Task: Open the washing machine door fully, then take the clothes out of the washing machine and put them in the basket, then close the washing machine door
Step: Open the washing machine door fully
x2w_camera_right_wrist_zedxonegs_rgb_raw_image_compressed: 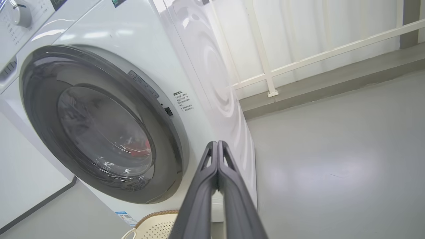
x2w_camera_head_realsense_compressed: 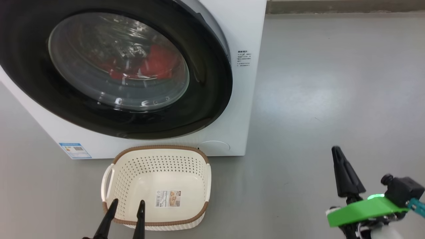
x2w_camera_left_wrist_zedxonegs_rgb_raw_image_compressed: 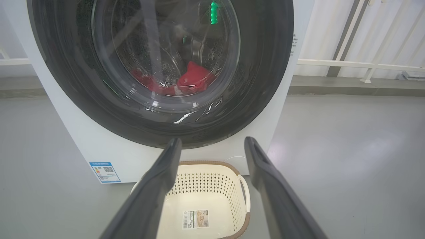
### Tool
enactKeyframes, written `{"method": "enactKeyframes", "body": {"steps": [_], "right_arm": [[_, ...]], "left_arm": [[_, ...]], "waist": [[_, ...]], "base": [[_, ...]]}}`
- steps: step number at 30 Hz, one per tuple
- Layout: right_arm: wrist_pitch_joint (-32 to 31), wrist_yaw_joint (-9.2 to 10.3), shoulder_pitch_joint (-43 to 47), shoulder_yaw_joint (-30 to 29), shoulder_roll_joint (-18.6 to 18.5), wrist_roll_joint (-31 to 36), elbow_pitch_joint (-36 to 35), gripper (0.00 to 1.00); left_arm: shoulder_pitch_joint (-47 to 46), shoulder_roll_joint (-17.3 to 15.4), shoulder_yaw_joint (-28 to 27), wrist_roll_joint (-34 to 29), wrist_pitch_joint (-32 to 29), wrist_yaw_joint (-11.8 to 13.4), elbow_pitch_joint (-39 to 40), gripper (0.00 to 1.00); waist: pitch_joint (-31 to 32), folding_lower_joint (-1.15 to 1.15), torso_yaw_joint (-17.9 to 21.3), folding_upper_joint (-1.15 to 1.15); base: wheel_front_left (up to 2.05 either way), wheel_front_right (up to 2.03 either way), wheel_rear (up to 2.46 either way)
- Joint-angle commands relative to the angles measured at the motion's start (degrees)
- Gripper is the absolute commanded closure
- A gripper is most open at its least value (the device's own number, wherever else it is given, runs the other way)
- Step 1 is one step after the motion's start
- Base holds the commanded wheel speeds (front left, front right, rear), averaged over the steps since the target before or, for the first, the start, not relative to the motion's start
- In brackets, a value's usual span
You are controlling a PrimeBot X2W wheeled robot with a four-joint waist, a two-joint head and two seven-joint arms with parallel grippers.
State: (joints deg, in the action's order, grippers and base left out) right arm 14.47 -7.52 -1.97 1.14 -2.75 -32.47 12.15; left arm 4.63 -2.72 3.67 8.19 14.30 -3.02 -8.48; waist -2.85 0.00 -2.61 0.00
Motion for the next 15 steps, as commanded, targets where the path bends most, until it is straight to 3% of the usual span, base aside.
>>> {"method": "enactKeyframes", "body": {"steps": [1, 9, 15], "right_arm": [[0.5, 0.03, -3.5, 1.8, -0.3, -1.3, -1.8, 1.0], [0.5, 0.03, -12.5, 4.5, -1.0, -7.8, -0.6, 1.0], [0.5, 0.03, -21.3, 6.1, -3.4, -12.2, 1.9, 1.0]], "left_arm": [[-2.1, -0.2, -1.5, 0.5, 0.7, 0.0, 1.7, 0.0], [-3.1, -0.2, 0.3, 1.3, 0.7, 0.1, 2.3, 0.0], [-4.7, -0.2, 1.8, 2.2, 0.7, 0.4, 2.7, 0.0]], "waist": [[-0.2, 0.0, -0.5, 0.0], [-1.4, 0.0, -3.0, 0.0], [-3.7, 0.0, -5.8, 0.0]], "base": [[0.0, 0.0, 0.0], [0.0, 0.0, 0.0], [0.0, 0.0, 0.0]]}}
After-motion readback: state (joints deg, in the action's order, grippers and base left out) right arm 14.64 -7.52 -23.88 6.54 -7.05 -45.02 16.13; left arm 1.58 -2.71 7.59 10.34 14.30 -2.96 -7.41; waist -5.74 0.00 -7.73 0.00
